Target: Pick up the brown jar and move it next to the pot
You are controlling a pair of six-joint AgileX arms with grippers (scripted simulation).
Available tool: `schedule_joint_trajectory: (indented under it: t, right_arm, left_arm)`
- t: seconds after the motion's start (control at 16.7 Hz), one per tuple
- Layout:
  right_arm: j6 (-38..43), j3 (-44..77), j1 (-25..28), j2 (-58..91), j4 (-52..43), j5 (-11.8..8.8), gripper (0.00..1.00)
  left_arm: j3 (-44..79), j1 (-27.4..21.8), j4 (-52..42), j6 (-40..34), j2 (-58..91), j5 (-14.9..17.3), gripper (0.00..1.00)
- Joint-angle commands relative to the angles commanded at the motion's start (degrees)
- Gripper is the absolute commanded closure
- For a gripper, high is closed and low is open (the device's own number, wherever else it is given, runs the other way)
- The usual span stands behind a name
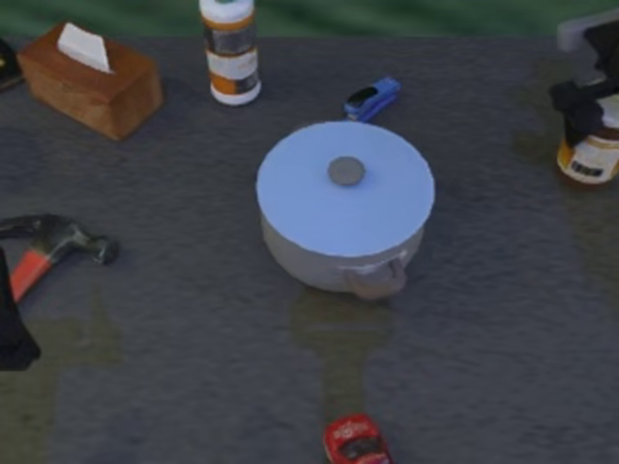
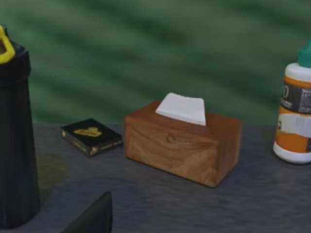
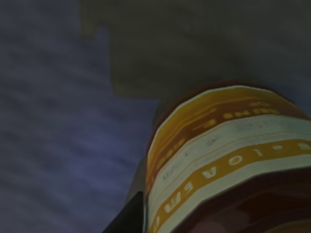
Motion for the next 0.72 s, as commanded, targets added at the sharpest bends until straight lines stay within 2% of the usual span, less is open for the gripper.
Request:
schedule_joint_trajectory:
  t: [0.72]
  right_arm:
    - [0.1, -24.5, 0.9, -28.0, -3.4, -0.3, 1.00]
  left_arm:
    - [0.0, 0.0, 0.0, 0.0, 0.0, 0.0, 0.00]
